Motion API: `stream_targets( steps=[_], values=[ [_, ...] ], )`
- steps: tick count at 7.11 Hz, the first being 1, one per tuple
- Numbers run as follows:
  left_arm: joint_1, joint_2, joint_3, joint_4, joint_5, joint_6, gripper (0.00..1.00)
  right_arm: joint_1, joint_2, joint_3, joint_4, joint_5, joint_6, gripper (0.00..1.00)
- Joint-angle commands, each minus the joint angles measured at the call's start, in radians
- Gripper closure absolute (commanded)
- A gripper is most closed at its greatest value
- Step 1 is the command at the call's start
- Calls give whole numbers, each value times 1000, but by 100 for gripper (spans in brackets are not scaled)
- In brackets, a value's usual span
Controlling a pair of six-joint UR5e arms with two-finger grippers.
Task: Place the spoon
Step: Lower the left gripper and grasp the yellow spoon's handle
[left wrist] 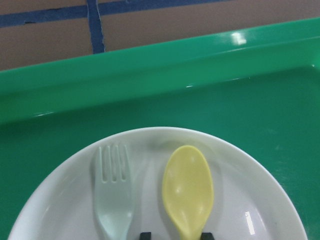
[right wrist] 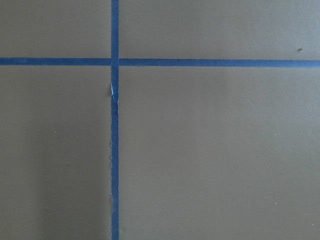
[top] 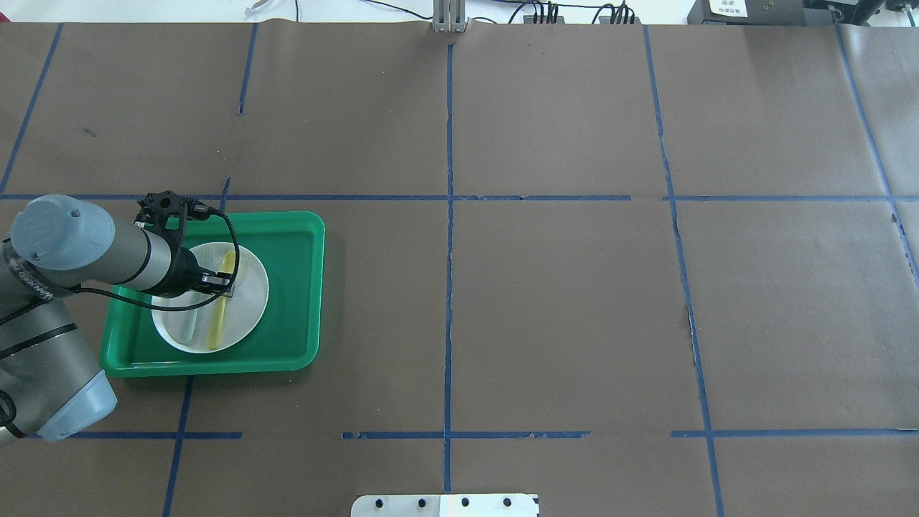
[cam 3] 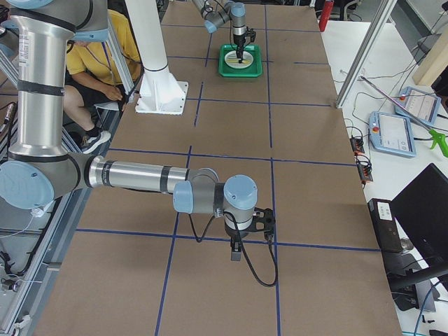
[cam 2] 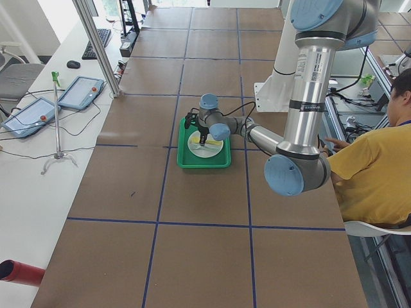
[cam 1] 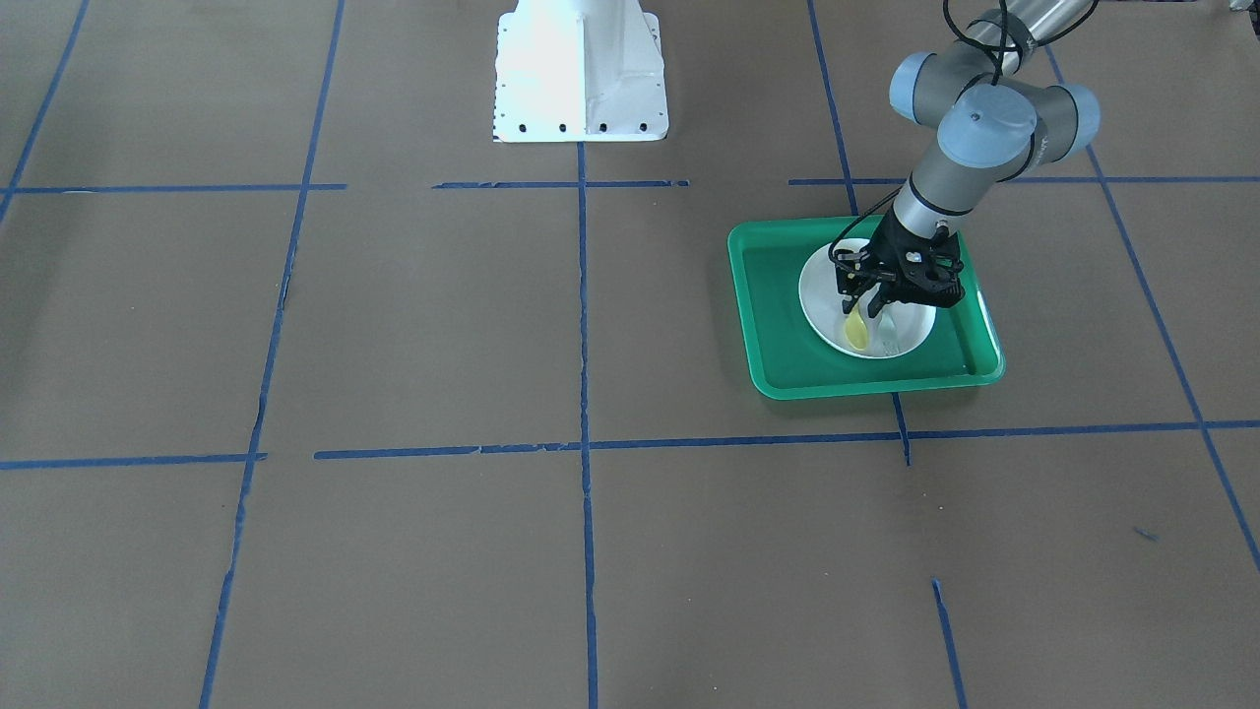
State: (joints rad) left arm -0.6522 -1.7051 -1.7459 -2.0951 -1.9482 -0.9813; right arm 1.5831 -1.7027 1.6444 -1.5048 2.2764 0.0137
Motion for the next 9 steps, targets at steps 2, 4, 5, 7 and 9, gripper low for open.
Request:
stream_targets(
  steps=[2, 4, 5, 7, 9],
  values=[
    [-4, -1, -6, 1, -5, -5, 100, 0, 0, 0, 2, 0, 0, 0],
    [-13, 4, -23, 1, -5, -5, 100, 0, 0, 0, 0, 0, 0, 0],
    [-17, 4, -61, 32, -5, -5, 100, 0, 0, 0, 0, 0, 0, 0],
    [-24, -68, -124, 236, -5, -22, 100, 0, 0, 0, 0, 0, 0, 0],
    [-7, -180, -59, 263, -3, -144, 100, 0, 0, 0, 2, 0, 0, 0]
  ],
)
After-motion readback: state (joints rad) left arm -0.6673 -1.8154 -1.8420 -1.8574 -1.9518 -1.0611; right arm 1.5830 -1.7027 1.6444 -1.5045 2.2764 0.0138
